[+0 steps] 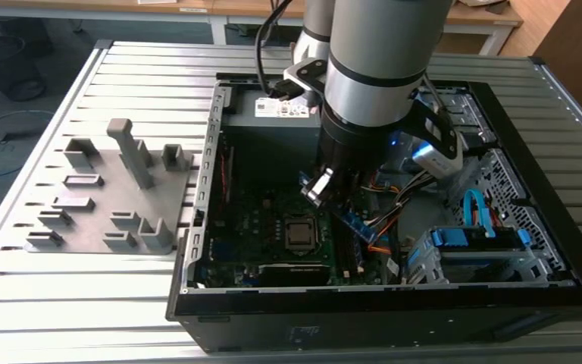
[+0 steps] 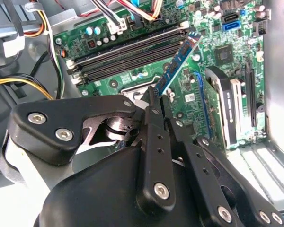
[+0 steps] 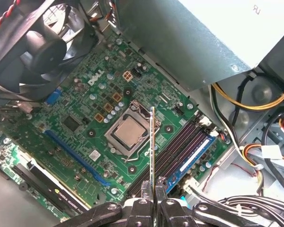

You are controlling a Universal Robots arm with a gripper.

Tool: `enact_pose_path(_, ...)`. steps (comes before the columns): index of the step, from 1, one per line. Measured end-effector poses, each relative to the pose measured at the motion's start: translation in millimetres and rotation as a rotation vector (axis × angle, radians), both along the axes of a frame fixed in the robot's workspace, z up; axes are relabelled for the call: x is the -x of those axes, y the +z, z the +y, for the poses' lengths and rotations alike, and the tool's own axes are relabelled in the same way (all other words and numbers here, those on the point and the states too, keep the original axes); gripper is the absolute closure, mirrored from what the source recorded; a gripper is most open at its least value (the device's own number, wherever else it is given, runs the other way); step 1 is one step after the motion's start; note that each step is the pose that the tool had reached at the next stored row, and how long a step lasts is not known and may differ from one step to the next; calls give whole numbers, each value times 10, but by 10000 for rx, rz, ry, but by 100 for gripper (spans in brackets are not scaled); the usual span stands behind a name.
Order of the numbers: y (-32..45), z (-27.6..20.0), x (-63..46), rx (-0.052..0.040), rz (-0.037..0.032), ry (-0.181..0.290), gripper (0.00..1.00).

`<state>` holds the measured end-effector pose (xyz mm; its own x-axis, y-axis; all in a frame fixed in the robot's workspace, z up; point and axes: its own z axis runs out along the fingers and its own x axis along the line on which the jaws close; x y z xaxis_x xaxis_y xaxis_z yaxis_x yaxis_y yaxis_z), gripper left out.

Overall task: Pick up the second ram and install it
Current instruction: 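Insert the second ram into the second slot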

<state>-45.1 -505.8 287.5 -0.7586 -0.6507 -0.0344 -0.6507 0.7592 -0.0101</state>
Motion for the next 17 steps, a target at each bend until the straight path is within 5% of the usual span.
enact_pose_path(17,-2,0,0,2,0,-782,86)
